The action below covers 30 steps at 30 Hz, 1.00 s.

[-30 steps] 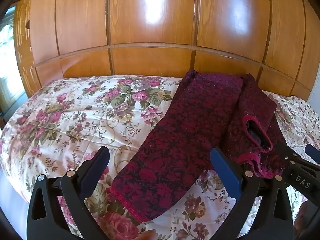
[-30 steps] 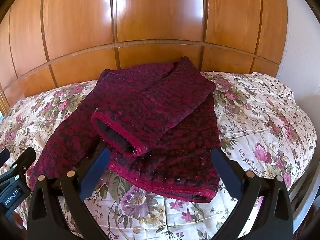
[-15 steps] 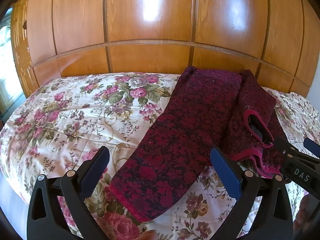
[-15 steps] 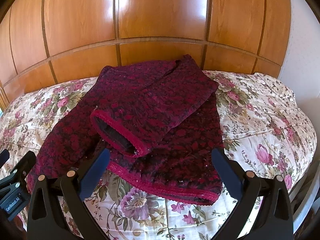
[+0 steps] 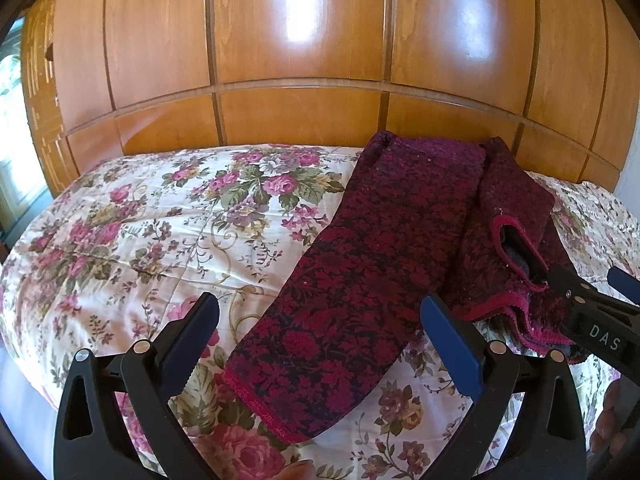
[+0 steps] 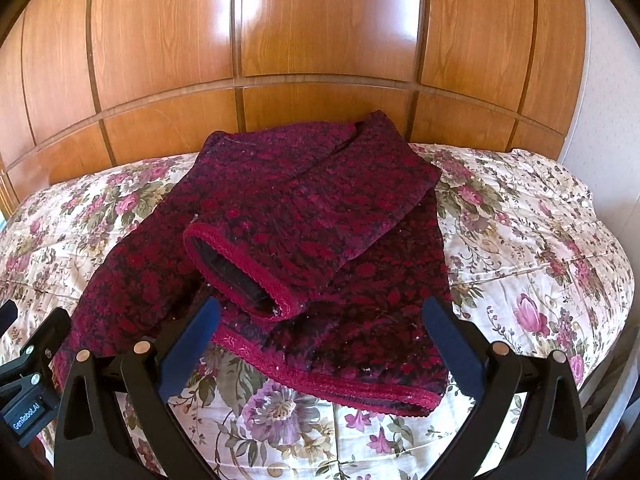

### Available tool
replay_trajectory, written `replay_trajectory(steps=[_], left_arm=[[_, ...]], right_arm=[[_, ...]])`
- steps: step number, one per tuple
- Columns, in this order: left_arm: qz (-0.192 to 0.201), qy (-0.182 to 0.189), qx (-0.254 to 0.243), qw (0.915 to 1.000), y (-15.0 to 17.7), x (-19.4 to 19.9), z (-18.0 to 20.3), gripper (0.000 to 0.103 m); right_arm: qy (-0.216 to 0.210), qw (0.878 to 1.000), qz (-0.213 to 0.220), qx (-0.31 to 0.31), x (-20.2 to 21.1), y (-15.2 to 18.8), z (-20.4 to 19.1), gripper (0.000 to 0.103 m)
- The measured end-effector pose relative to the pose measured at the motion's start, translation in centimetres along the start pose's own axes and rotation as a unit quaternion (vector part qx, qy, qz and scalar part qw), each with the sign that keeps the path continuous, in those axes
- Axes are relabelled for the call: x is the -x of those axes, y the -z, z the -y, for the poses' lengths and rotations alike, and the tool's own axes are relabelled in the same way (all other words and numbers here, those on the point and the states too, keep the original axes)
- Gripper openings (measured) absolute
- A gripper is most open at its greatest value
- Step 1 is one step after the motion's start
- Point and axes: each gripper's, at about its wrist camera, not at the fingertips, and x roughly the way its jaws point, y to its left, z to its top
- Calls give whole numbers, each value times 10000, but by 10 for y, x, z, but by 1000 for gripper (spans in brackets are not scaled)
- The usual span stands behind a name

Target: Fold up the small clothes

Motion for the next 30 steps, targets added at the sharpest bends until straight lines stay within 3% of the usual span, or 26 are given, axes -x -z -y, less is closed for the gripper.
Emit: replay_trajectory(steps=[19, 25, 27, 29, 30], left_arm=[[-93, 159, -352, 9992, 15, 0, 0, 100], [-369, 314, -745, 9960, 32, -5, 3, 100], [-456, 356, -829, 9949, 37, -8, 4, 99], [-619, 409, -923, 9930, 44, -16, 5, 82], [-726, 409, -937, 9921, 47, -21, 4, 66]], right_arm=[[-105, 9998, 62, 151, -8, -12, -6, 101], [-638, 9977, 115, 190, -16, -24, -6, 101], [-913, 9954, 139, 273, -23, -32, -9, 95], [-1048, 9937, 105, 379, -34, -38, -14, 87], [-1114, 9929, 34, 416, -44, -43, -18, 86]])
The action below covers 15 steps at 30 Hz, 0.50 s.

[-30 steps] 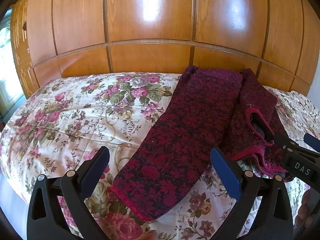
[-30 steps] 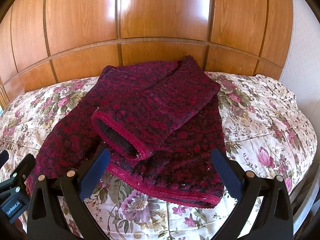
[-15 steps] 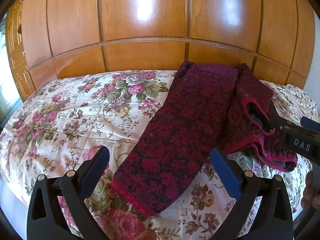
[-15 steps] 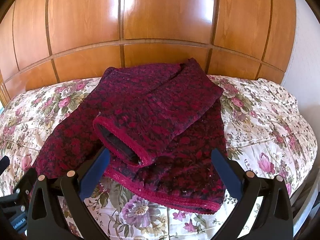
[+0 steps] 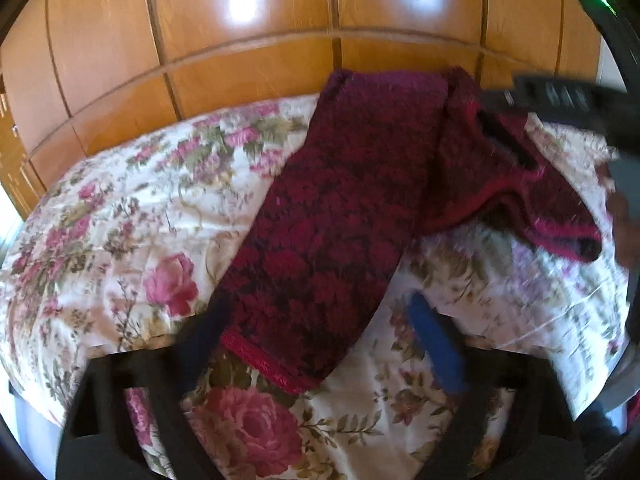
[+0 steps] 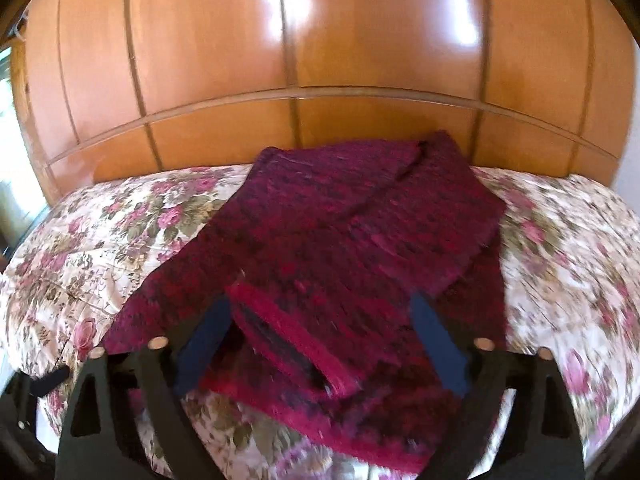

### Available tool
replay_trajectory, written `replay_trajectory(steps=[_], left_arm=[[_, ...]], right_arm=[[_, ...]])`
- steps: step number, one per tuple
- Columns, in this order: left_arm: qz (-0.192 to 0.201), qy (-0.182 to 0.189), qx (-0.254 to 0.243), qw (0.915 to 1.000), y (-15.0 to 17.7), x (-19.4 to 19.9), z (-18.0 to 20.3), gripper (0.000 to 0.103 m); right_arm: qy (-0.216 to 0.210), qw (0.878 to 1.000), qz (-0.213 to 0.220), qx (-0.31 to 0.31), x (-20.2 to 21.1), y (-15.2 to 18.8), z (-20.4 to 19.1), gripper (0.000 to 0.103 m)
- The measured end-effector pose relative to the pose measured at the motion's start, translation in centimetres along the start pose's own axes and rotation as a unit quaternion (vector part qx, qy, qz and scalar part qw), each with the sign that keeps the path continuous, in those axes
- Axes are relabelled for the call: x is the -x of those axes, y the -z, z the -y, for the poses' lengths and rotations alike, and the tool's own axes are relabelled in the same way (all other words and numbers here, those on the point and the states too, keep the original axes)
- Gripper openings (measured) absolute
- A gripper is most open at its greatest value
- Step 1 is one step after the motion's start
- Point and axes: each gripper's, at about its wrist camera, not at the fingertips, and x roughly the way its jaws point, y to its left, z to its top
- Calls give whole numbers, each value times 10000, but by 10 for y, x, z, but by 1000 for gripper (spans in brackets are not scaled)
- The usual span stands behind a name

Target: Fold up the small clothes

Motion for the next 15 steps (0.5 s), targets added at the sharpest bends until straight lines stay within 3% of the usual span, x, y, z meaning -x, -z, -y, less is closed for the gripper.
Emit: replay_trajectory(steps=[3, 4, 6, 7, 9, 12, 13, 15], left_arm=[[-349, 204, 117, 9991, 6, -15, -7, 43], [-325, 206, 129, 9992, 7, -15, -9, 31], [-225, 268, 142, 9993, 5, -10, -13, 21], [-184, 303, 185, 9992, 4, -7, -16, 18], [-110, 394, 283, 9988, -2, -1, -23, 16], [101, 731, 548, 9958, -21, 16, -39, 16], [224, 847, 668, 9939, -29, 23, -46, 14], [472, 1032, 939, 9891, -48, 36, -62, 14]], right_arm=[[-163, 9990, -317, 267, -26, -6, -6, 83], [-157, 9983, -403, 394, -32, -7, -8, 67], [-312, 9965, -570, 535, -37, -7, -9, 41], [-301, 9959, -545, 663, -35, -6, -10, 36], [-293, 9947, -418, 896, -23, -6, -8, 24], [-627, 9958, -202, 640, 6, -16, 15, 18], [-552, 9963, -80, 648, 15, -19, 22, 4], [-260, 9979, 100, 579, 28, -27, 43, 0]])
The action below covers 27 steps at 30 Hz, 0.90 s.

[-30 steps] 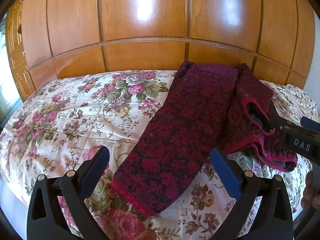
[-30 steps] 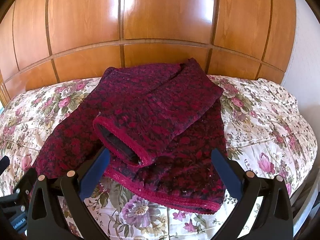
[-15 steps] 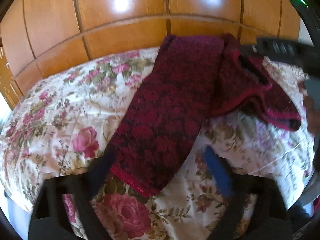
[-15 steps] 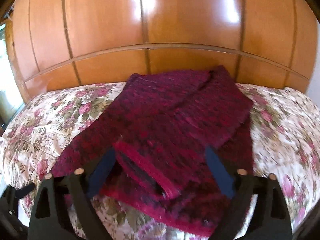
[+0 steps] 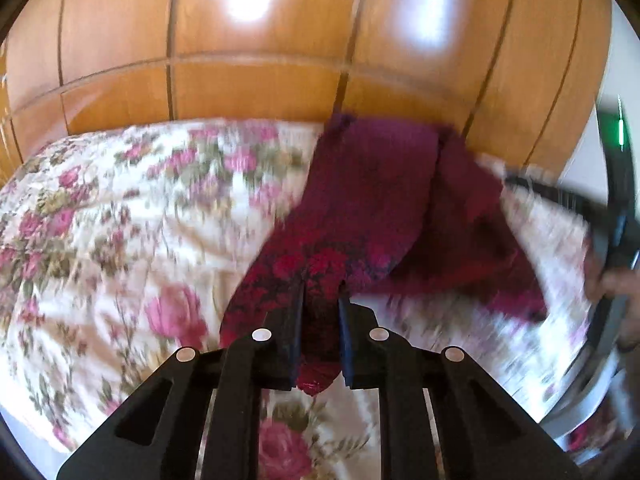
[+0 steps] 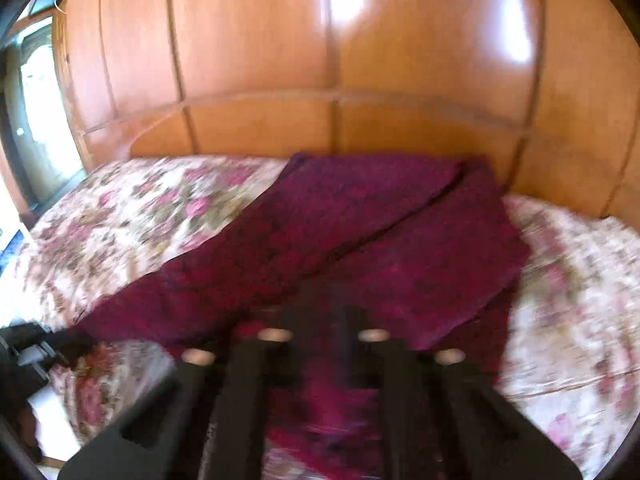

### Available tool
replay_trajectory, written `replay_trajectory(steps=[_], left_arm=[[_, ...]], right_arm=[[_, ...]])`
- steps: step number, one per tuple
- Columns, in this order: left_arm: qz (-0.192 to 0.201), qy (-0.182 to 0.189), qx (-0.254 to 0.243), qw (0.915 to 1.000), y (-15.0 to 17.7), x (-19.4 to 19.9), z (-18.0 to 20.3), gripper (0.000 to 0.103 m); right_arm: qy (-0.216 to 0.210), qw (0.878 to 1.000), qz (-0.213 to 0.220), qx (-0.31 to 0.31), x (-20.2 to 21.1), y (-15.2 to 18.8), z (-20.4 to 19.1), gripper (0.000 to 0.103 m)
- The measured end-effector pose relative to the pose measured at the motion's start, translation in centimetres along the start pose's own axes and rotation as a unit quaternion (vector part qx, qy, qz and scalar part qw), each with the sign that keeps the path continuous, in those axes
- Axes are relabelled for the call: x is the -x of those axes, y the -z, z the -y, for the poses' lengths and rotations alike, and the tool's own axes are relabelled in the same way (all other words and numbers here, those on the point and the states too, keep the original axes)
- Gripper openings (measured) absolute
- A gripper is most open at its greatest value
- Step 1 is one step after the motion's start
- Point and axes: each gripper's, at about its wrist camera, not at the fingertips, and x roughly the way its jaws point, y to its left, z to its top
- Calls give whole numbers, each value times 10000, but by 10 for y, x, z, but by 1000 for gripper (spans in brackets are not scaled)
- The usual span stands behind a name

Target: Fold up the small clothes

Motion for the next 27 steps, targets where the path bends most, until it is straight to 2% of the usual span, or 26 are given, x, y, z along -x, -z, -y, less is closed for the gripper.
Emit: replay_trajectory(steps=[4, 6, 7, 8, 9, 10, 11, 13, 14, 16, 18, 19, 21, 23, 24, 25, 26, 27], left_arm=[[391, 28, 432, 9983, -44, 9, -21, 13], [532, -121, 536, 9971, -68, 6, -31, 12], [601, -258, 531, 9964, -82, 2, -36, 12], [635, -342, 543, 9959, -93, -3, -40, 12], [644, -442, 579, 9953, -103, -7, -45, 9], [638, -522, 608, 9947, -111, -11, -51, 6], [604, -628, 648, 9941, -125, -21, -58, 1], [532, -873, 690, 9924, -143, -36, -70, 0], [452, -946, 774, 9915, -155, -46, -78, 0], [311, -959, 994, 9899, -167, -63, -89, 0], [285, -951, 993, 9901, -167, -70, -89, 0], [263, -957, 980, 9902, -166, -73, -87, 0], [112, -523, 971, 9938, -159, -76, -78, 1], [28, -203, 739, 9971, -142, -73, -62, 28], [20, -100, 577, 9983, -134, -70, -53, 55], [71, 61, 316, 9995, -120, -63, -40, 73], [89, 126, 151, 9998, -112, -60, -30, 75], [54, 240, -127, 9996, -98, -55, -17, 76]], right_arm=[[912, 9951, 187, -329, 16, -5, 60, 0], [1112, 9915, 83, -665, 19, -5, 90, 0], [1162, 9899, 68, -812, 20, -4, 100, 3], [1163, 9880, 60, -1011, 22, 0, 109, 10], [1036, 9882, 38, -1128, 22, 4, 114, 47], [913, 9882, 74, -1224, 22, 7, 114, 69], [827, 9887, 124, -1246, 23, 11, 111, 71], [579, 9921, 29, -1114, 16, 15, 97, 74], [301, 9931, -45, -1134, 10, 19, 87, 77], [-147, 9943, -140, -1050, 1, 21, 63, 82], [-484, 9942, -247, -932, -12, 20, 38, 87], [-673, 9928, -338, -930, -20, 19, 28, 88], [-958, 9906, -550, -810, -36, 20, 4, 88], [-869, 9922, -660, -599, -52, 21, -11, 87], [-818, 9924, -744, -544, -59, 21, -16, 74], [-885, 9908, -835, -595, -63, 20, -16, 39], [-967, 9895, -821, -699, -61, 18, -14, 34], [-967, 9902, -722, -710, -56, 15, -9, 25]])
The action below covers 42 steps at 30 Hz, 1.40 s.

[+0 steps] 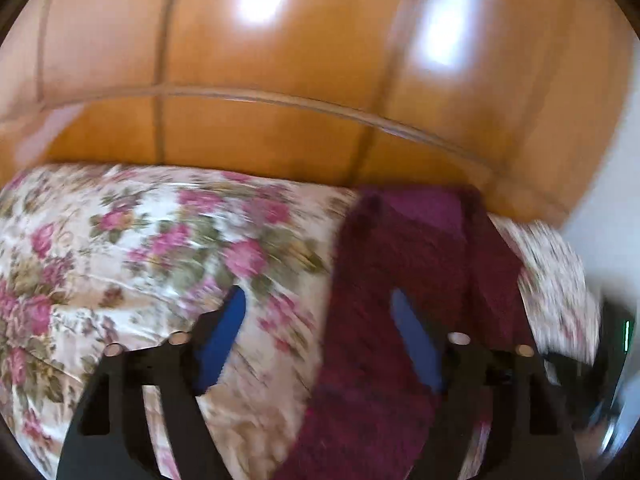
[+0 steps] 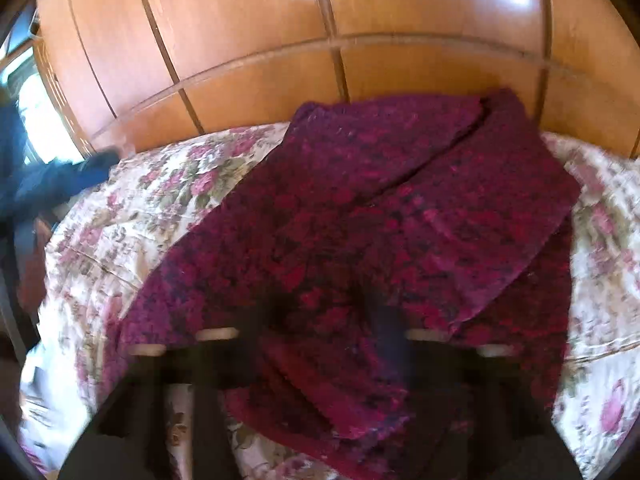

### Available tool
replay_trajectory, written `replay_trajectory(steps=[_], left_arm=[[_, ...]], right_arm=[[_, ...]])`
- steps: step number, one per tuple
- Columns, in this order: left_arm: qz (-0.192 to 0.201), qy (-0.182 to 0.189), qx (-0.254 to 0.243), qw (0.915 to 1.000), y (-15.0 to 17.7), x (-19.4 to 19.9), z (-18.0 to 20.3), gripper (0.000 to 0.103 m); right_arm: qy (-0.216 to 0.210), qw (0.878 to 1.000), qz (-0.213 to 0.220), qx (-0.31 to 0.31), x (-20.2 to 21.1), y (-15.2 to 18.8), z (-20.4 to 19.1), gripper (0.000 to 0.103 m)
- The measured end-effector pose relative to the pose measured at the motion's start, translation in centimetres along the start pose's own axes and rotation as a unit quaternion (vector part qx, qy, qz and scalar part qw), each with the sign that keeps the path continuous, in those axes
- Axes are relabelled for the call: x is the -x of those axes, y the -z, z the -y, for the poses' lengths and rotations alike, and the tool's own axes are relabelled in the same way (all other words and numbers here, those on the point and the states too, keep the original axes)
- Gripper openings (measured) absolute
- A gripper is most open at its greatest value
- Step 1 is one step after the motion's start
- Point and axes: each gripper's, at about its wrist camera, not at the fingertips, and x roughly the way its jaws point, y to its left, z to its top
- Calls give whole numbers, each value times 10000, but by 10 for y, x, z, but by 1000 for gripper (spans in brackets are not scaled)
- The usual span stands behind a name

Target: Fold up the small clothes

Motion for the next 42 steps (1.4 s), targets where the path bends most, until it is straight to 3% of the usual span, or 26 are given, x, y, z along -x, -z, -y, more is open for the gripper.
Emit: replay_trajectory(steps=[1, 3, 5, 7, 8, 9, 10, 11, 13, 16, 21, 24, 27, 29, 31, 33, 35, 36, 39, 40, 41, 42], left_arm=[[-92, 107, -177, 9997, 9, 0, 8, 76], [-487, 323, -697, 9959, 38, -5, 29, 76], [-921, 265, -1331, 9865, 70, -16, 49, 76], [-1148, 65, -1750, 9778, 95, -23, 60, 74], [-1305, -145, -1875, 9735, 108, -29, 61, 68], [-1384, -280, -1875, 9721, 114, -32, 59, 49], [-1445, -404, -1743, 9732, 120, -35, 55, 43], [-1436, -336, -1590, 9762, 122, -35, 50, 39], [-1389, -248, -1304, 9814, 119, -34, 43, 18], [-1238, -49, -660, 9901, 100, -24, 25, 12], [-418, 146, 166, 9989, 32, 9, -13, 9], [21, -65, 440, 9990, -19, 12, -37, 7], [294, -575, 612, 9960, -70, 0, -57, 6], [372, -1046, 675, 9915, -104, -17, -71, 5], [335, -1427, 783, 9861, -132, -36, -86, 5], [237, -2042, 893, 9746, -159, -63, -104, 5], [-8, -2466, 1078, 9631, -175, -90, -121, 5], [-74, -2698, 1152, 9560, -178, -99, -127, 0], [-266, -2855, 1229, 9501, -175, -115, -136, 0], [-267, -2898, 1241, 9486, -173, -117, -137, 9], [-242, -2763, 1234, 9528, -167, -116, -135, 21], [-201, -2609, 1241, 9572, -161, -114, -135, 49]], right_arm=[[11, 10000, 71, 35, 6, -3, 1, 13], [129, 9997, 211, 70, 23, -7, 8, 9], [457, 9981, 390, 123, 45, -9, 22, 8], [794, 9953, 546, 57, 64, -12, 38, 0], [1038, 9925, 648, -49, 78, -15, 54, 0], [1212, 9899, 724, -130, 86, -17, 65, 0], [1405, 9867, 794, -216, 95, -19, 79, 0], [1641, 9820, 861, -373, 104, -22, 97, 0], [1875, 9760, 929, -610, 111, -27, 124, 0], [2373, 9626, 960, -889, 116, -36, 167, 0], [3262, 9316, 913, -1320, 123, -53, 244, 0], [3957, 9007, 786, -1611, 121, -64, 295, 0], [4234, 8787, 616, -2117, 123, -67, 344, 0], [4249, 8735, 583, -2304, 126, -67, 360, 0], [4205, 8769, 560, -2261, 128, -65, 361, 0], [4126, 8844, 533, -2118, 127, -60, 351, 5], [3815, 9006, 469, -2032, 121, -52, 334, 42], [3628, 9100, 489, -1948, 120, -45, 321, 65], [3222, 9331, 180, -1587, 109, -22, 281, 72], [2991, 9417, 56, -1538, 104, -13, 269, 75], [2845, 9468, -25, -1502, 101, -8, 262, 76], [2575, 9548, -158, -1477, 94, 3, 246, 77]])
